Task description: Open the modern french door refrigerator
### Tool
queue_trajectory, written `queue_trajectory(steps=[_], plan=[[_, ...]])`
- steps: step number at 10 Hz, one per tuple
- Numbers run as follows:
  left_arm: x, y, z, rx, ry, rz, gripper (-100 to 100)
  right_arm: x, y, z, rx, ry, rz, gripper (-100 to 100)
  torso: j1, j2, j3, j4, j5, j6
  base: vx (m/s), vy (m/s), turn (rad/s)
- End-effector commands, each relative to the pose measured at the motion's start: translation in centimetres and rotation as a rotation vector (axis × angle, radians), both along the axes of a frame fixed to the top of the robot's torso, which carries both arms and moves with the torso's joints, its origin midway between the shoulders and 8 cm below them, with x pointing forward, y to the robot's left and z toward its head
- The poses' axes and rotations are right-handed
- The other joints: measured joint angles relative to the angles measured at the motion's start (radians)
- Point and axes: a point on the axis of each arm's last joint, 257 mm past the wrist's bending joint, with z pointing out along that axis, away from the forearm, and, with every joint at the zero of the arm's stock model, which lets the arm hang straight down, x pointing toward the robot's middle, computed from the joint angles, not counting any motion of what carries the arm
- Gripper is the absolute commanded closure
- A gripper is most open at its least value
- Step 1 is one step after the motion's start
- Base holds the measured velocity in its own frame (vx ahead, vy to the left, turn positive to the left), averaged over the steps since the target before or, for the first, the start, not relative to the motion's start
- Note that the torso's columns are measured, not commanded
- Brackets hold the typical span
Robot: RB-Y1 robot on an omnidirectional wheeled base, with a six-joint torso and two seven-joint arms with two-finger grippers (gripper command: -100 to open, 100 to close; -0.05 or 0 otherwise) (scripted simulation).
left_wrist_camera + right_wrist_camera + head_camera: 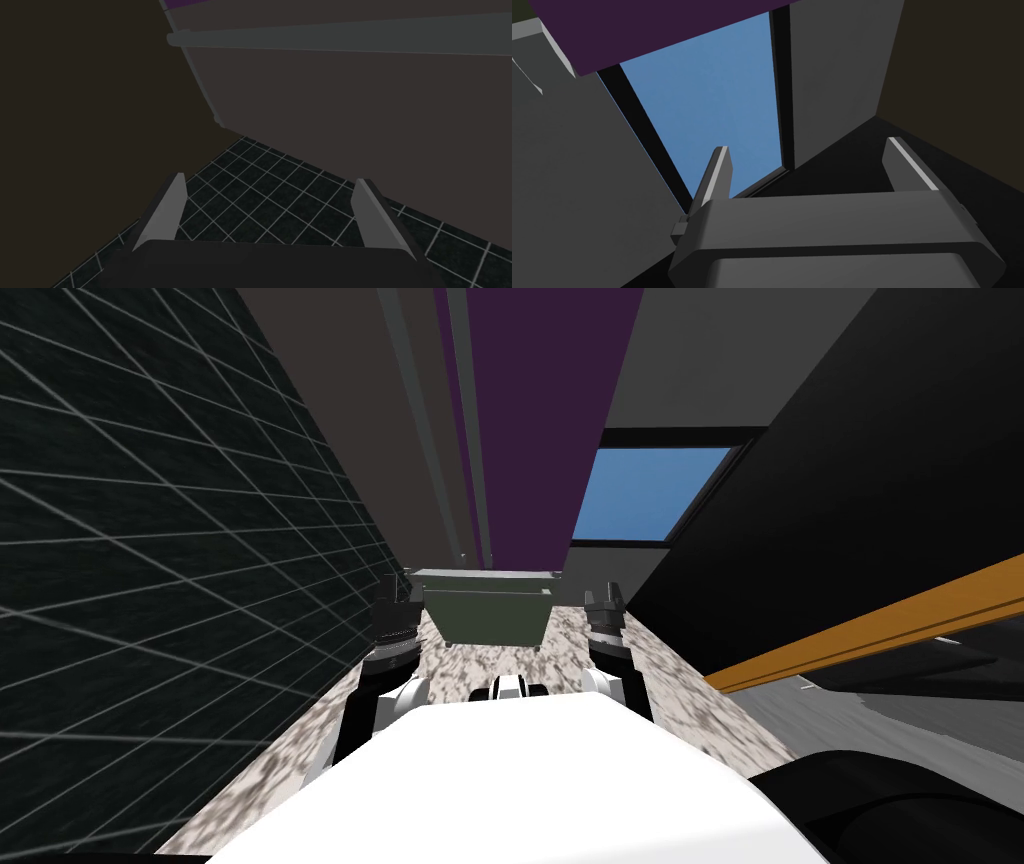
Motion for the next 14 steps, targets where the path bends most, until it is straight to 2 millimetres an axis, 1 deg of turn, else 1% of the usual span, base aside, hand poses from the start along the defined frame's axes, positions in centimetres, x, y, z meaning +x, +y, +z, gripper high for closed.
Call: queue_trajectory(steps=[1,4,6,8,10,11,13,14], plan=[[0.9,-0.3,-1.9,0.045,0.019,-0.015,-100,0.0,0.0,0.0,0.0,0.0,0.0,0,0.0,0.008,-0.02,0.01,0.0,0.0,0.057,-0.01,-0.02],[1.8,-0.5,-4.0,0.073,0.036,-0.02,-100,0.0,0.0,0.0,0.0,0.0,0.0,0,0.0,0.014,-0.024,0.014,0.0,0.0,0.057,-0.005,-0.019],[2.1,-0.5,-4.8,0.082,0.042,-0.021,-100,0.0,0.0,0.0,0.0,0.0,0.0,0,0.0,0.014,-0.024,0.014,0.0,0.0,0.051,-0.01,-0.012],[2.6,-0.6,-6.4,0.1,0.049,-0.023,-100,0.0,0.0,0.0,0.0,0.0,0.0,0,0.0,0.015,-0.024,0.015,0.0,0.0,0.038,-0.008,-0.02],[3.0,-0.5,-7.5,0.108,0.06,-0.022,-100,0.0,0.0,0.0,0.0,0.0,0.0,0,0.0,0.013,-0.025,0.014,0.0,0.0,0.053,-0.008,-0.018],[3.2,-0.5,-8.4,0.116,0.066,-0.022,-100,0.0,0.0,0.0,0.0,0.0,0.0,0,0.0,0.014,-0.025,0.014,0.0,0.0,0.04,-0.008,-0.017],[3.5,-0.5,-9.4,0.124,0.072,-0.022,-100,0.0,0.0,0.0,0.0,0.0,0.0,0,0.0,0.014,-0.025,0.014,0.0,0.0,0.047,-0.013,-0.019],[3.7,-0.5,-10.3,0.132,0.079,-0.022,-100,0.0,0.0,0.0,0.0,0.0,0.0,0,0.0,0.014,-0.024,0.014,0.0,0.0,0.041,-0.005,-0.011]])
